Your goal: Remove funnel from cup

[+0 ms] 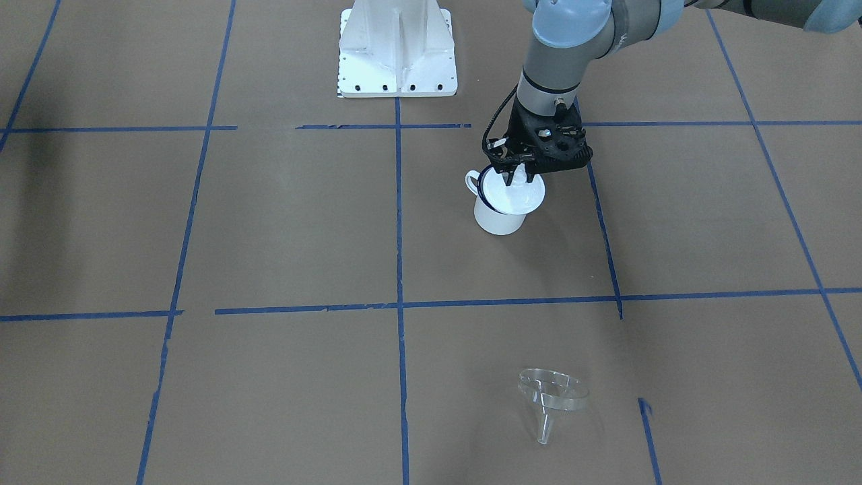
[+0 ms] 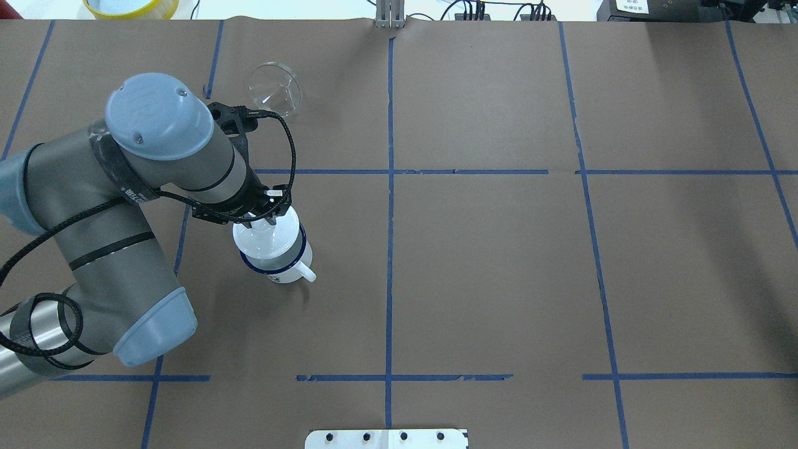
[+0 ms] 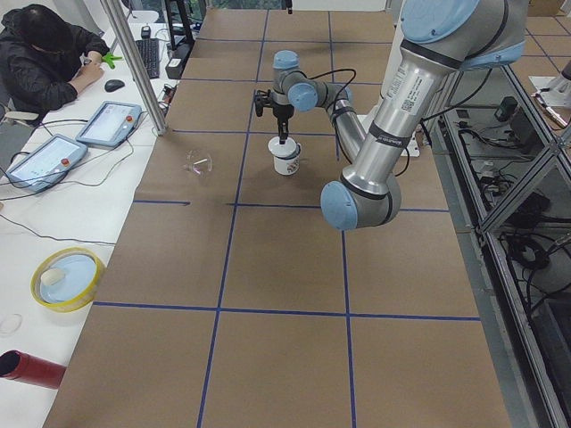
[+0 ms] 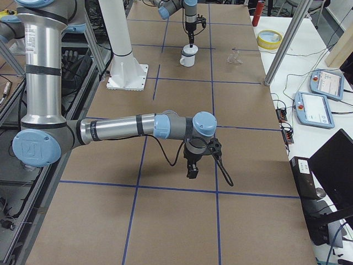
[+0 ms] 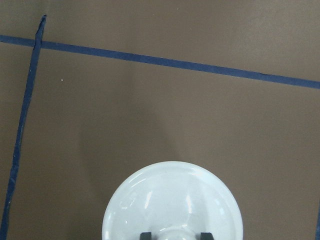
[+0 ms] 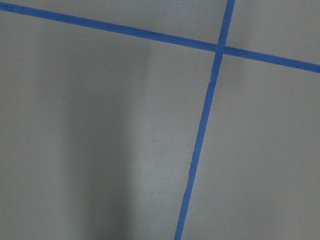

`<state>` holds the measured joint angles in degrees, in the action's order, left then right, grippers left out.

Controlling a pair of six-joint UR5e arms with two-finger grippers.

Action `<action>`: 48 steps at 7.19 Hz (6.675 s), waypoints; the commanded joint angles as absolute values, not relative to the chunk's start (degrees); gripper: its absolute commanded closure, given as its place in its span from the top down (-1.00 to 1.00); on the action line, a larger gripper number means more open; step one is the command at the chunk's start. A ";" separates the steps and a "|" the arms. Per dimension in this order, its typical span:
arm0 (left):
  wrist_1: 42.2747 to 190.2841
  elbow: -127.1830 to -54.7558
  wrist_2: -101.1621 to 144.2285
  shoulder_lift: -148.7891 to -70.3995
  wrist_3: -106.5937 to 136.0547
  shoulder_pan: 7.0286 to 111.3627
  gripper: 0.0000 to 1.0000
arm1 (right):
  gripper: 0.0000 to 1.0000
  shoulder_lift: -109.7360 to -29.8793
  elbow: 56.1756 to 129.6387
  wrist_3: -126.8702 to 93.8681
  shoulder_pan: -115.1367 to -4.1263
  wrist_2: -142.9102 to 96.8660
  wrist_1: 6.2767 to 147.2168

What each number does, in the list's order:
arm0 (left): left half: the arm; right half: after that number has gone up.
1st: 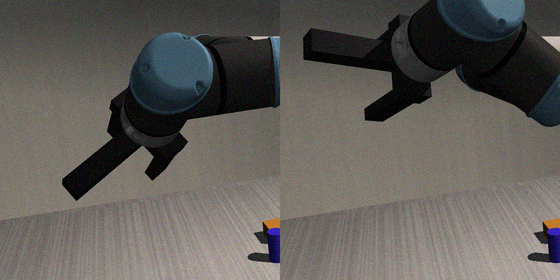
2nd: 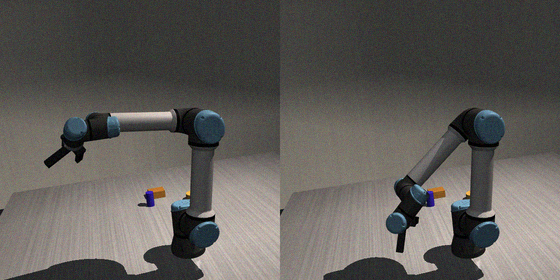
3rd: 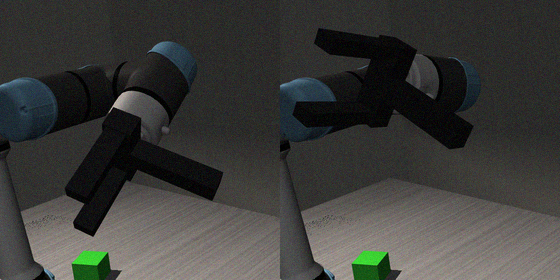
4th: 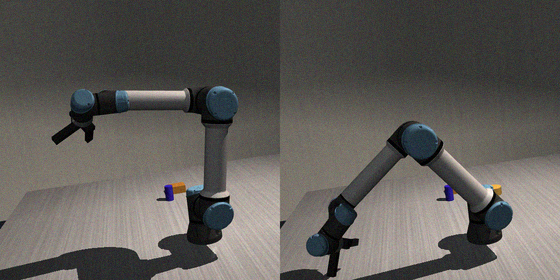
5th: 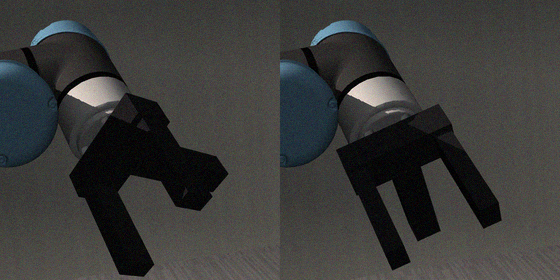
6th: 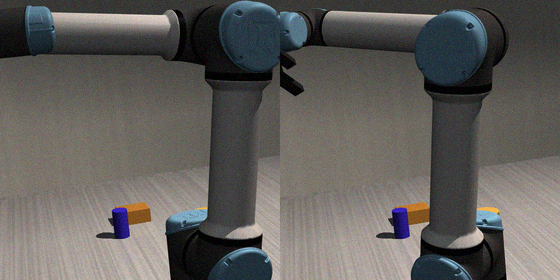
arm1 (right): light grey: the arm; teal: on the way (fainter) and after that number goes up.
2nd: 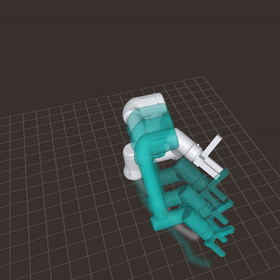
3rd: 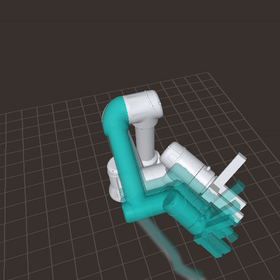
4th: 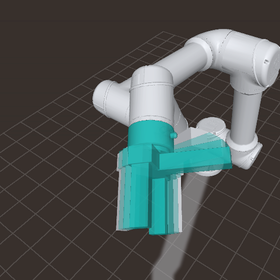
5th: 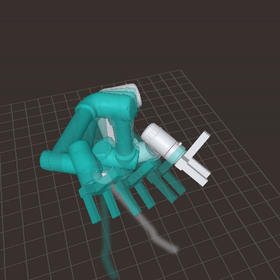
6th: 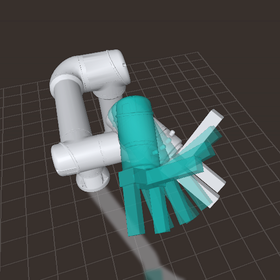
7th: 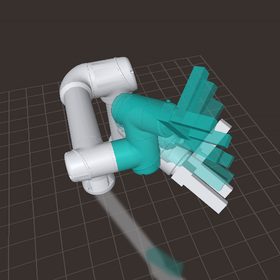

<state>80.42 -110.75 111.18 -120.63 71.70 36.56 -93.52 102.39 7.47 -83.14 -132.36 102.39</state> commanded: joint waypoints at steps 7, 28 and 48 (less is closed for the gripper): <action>80.42 -111.36 113.19 -120.06 71.63 36.30 -1.00 | 1.00 -93.52 102.39 7.47 -83.14 -132.36 102.39; 89.38 -112.26 127.52 -88.03 9.04 75.16 1.00 | 1.00 -93.52 102.39 7.47 -83.14 -132.36 102.39; 88.07 -105.21 132.54 -80.16 -10.46 93.16 1.00 | 1.00 -93.52 102.39 7.47 -83.14 -132.36 102.39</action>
<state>88.07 -105.18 132.54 -80.14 -10.45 93.16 -93.51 102.39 7.47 -83.15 -132.36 102.39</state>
